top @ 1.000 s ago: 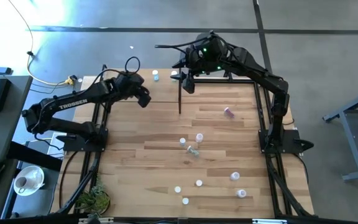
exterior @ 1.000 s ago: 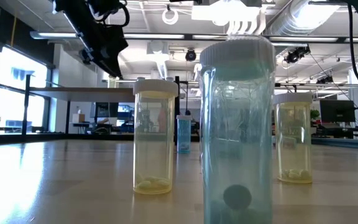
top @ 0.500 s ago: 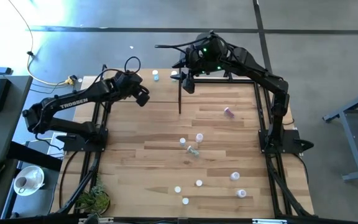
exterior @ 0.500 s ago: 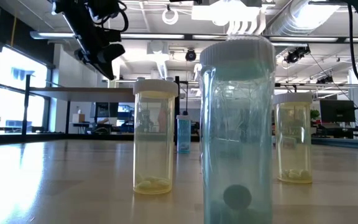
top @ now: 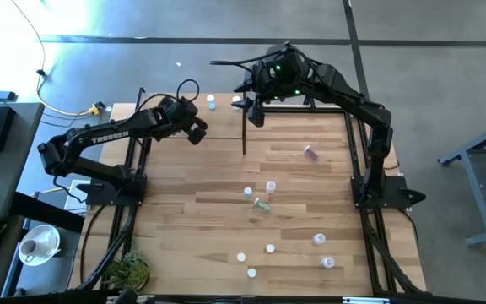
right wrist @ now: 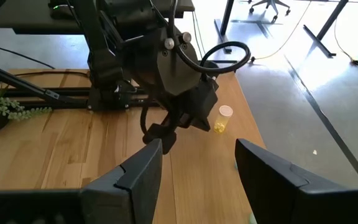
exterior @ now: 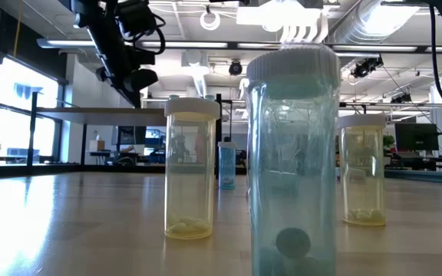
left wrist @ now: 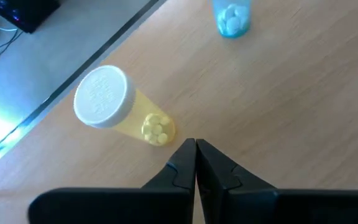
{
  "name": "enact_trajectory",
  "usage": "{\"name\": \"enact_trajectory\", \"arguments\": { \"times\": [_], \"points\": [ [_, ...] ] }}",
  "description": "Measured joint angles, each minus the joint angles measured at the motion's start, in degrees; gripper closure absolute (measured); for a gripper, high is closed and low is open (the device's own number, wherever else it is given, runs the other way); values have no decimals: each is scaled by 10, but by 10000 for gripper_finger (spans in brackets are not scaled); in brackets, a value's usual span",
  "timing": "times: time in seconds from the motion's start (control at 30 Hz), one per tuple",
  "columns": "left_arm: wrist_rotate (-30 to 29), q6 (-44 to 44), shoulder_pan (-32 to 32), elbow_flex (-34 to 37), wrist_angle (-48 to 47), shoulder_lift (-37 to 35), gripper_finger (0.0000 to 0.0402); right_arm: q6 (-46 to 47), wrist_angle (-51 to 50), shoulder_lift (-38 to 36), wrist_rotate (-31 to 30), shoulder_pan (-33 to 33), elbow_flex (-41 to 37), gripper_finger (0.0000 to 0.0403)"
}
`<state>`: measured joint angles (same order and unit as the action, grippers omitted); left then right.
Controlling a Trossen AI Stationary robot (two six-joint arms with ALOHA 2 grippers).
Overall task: Pick and place medicine bottles onto shelf by color
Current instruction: Put the top right yellow pill bottle on the shelf
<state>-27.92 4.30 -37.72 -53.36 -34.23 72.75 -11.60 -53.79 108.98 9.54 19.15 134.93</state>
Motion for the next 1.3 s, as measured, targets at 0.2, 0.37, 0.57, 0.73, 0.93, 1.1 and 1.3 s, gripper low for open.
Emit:
{"name": "enact_trajectory", "arguments": {
  "times": [0.2, 0.37, 0.57, 0.73, 0.93, 1.1, 1.3],
  "points": [
    [1, 0, -25, 0, 0, 0, 401, 1, 0, 0, 0, 0, 0, 208],
    [3, -2, -40, 0, 0, 0, 401, 1, 0, 0, 0, 0, 0, 208],
    [21, -4, -46, 0, 0, 0, 401, 0, 0, 0, 0, 0, 0, 208],
    [34, 5, -47, 0, 0, 0, 401, 0, 0, 0, 0, 0, 0, 208],
    [50, 1, -46, 0, 25, 7, 401, 0, 0, 0, 0, 0, 0, 208],
    [48, 0, -51, 0, 34, 24, 401, 0, 0, 0, 0, 0, 0, 208],
    [15, 0, -50, 0, 45, 38, 401, 0, 0, 0, 0, 0, 0, 208]
  ]
}}
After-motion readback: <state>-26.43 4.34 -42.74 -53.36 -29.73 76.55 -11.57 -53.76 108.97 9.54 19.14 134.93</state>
